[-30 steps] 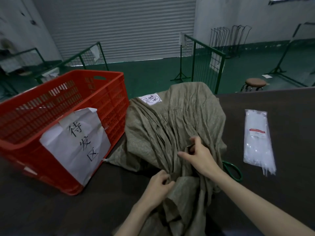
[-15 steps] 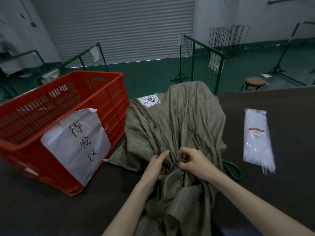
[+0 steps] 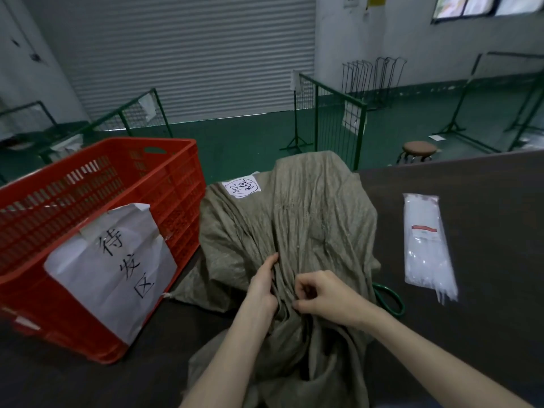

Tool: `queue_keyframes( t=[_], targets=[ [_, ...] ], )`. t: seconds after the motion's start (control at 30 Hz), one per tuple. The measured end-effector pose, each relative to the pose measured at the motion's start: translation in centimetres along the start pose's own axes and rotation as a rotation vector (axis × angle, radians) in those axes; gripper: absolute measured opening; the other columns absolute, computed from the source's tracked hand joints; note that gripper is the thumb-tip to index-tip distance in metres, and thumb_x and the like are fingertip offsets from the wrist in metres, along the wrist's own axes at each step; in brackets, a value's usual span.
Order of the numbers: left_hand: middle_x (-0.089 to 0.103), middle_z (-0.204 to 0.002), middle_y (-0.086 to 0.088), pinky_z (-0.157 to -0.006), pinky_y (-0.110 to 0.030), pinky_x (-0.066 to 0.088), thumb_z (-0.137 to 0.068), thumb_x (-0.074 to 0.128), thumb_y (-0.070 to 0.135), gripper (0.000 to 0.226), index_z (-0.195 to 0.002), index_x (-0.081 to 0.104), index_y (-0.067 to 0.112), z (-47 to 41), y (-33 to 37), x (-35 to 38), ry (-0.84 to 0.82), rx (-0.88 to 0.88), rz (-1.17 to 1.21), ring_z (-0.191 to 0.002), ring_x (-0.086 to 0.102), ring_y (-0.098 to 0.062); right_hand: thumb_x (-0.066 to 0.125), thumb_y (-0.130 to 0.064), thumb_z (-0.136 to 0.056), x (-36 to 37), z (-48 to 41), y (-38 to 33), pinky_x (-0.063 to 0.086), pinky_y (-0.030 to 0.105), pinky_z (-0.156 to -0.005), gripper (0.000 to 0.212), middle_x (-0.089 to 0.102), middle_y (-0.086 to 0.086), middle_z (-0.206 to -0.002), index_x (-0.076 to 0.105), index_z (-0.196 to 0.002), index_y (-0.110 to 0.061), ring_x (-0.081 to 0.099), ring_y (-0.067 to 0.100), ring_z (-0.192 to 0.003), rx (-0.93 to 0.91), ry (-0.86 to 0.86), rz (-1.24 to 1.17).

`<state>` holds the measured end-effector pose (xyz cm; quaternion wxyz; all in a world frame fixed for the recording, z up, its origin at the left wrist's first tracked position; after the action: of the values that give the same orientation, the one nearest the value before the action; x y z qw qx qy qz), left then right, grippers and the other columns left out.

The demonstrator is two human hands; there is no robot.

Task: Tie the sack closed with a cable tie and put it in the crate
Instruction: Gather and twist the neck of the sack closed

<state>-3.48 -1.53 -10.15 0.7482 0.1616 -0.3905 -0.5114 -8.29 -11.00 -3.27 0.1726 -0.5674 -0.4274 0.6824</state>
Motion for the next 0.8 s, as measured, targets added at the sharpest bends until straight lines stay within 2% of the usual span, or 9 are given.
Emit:
queue_keyframes(
  t=[0.1, 0.2, 0.3, 0.37, 0.43, 0.53, 0.63, 0.73, 0.8],
  targets=[
    [0.073, -0.065, -0.013, -0.061, -0.03, 0.053, -0.095, 0.045, 0.032, 0.037, -0.089, 0.068, 0.004, 0.1, -0.1, 0.3, -0.091, 0.012, 0.005, -0.054, 0.07, -0.023, 0.072, -0.025, -0.077, -0.8, 0.3, -0.2, 0.039, 0.016, -0.058, 0.02, 0.056, -0.009, -0.069, 0.052, -0.079, -0.023, 0.051, 0.001, -0.06, -0.004, 0.07, -0.026],
    [0.075, -0.074, -0.015, -0.056, -0.029, 0.056, -0.095, 0.042, 0.028, 0.037, -0.1, 0.068, 0.002, 0.1, 0.3, 0.2, -0.11, 0.05, -0.037, -0.063, 0.072, -0.025, 0.075, -0.021, -0.076, -3.2, 0.7, 0.6, 0.049, 0.022, -0.066, 0.039, 0.058, -0.007, -0.091, 0.046, -0.103, -0.023, 0.057, 0.006, -0.068, 0.075, 0.478, -0.191],
    [0.075, -0.08, -0.016, -0.064, -0.032, 0.056, -0.09, 0.05, 0.026, 0.032, -0.096, 0.071, 0.003, 0.1, 0.6, 0.0, -0.094, 0.1, -0.097, -0.067, 0.072, -0.025, 0.075, -0.02, -0.076, -4.3, 0.3, 1.7, 0.052, 0.034, -0.079, 0.051, 0.054, -0.001, -0.11, 0.044, -0.117, -0.019, 0.061, 0.018, -0.082, 0.204, 0.641, -0.272],
    [0.075, -0.084, -0.016, -0.066, -0.031, 0.055, -0.088, 0.052, 0.025, 0.031, -0.097, 0.071, 0.003, 0.3, 0.6, 0.0, -0.083, 0.127, -0.093, -0.071, 0.072, -0.025, 0.074, -0.021, -0.077, -4.5, -0.4, 2.9, 0.05, 0.035, -0.083, 0.056, 0.052, 0.001, -0.113, 0.044, -0.123, -0.015, 0.058, 0.018, -0.085, 0.291, 0.623, -0.311],
    [0.075, -0.086, -0.017, -0.064, -0.029, 0.056, -0.09, 0.049, 0.025, 0.033, -0.1, 0.07, 0.001, 0.5, 0.5, -0.1, -0.088, 0.138, -0.064, -0.073, 0.072, -0.025, 0.072, -0.016, -0.08, -3.9, -1.3, 3.5, 0.05, 0.029, -0.075, 0.051, 0.054, 0.002, -0.106, 0.043, -0.122, -0.015, 0.057, 0.013, -0.083, 0.344, 0.557, -0.474],
    [0.071, -0.057, -0.008, -0.043, -0.017, 0.05, -0.097, 0.039, 0.016, 0.031, -0.088, 0.064, 0.001, 0.7, 0.8, 0.3, -0.114, 0.172, -0.073, -0.051, 0.068, -0.014, 0.068, 0.0, -0.079, -2.6, -2.6, 3.6, 0.046, 0.019, -0.057, 0.044, 0.056, 0.0, -0.085, 0.047, -0.116, -0.013, 0.056, 0.01, -0.071, 0.356, 0.497, -0.606],
    [0.062, -0.039, 0.0, -0.038, -0.013, 0.046, -0.1, 0.027, 0.007, 0.04, -0.072, 0.056, 0.004, 1.4, 1.7, 1.5, -0.15, 0.241, -0.088, -0.035, 0.06, -0.004, 0.062, 0.011, -0.075, -1.9, -3.4, 3.1, 0.043, 0.022, -0.056, 0.035, 0.06, -0.001, -0.074, 0.058, -0.1, -0.013, 0.055, 0.013, -0.062, 0.301, 0.473, -0.561],
    [0.071, -0.056, -0.008, -0.045, -0.017, 0.052, -0.103, 0.019, 0.031, 0.071, -0.065, 0.073, 0.004, 0.7, 1.6, 2.0, -0.213, 0.188, -0.013, -0.051, 0.069, -0.011, 0.063, 0.009, -0.068, -1.4, -3.9, 2.1, 0.045, 0.028, -0.067, 0.038, 0.064, 0.0, -0.075, 0.062, -0.082, -0.027, 0.057, 0.014, -0.067, 0.217, 0.431, -0.432],
    [0.074, -0.069, -0.013, -0.052, -0.023, 0.056, -0.098, 0.019, 0.05, 0.082, -0.064, 0.077, 0.003, 0.7, 1.7, 1.9, -0.244, 0.157, 0.047, -0.062, 0.072, -0.018, 0.065, 0.006, -0.069, -0.8, -3.8, 1.5, 0.045, 0.021, -0.067, 0.036, 0.065, -0.004, -0.074, 0.064, -0.082, -0.027, 0.056, 0.003, -0.063, 0.175, 0.389, -0.338]
  ],
)
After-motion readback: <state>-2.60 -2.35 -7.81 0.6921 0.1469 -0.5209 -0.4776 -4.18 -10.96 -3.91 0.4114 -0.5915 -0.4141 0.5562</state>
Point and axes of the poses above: each hand's wrist, its own z-axis away from the middle knuckle, its own x-axis out of the palm, y = z × x, the point moved 7 cm from there along -z, towards the middle knuckle
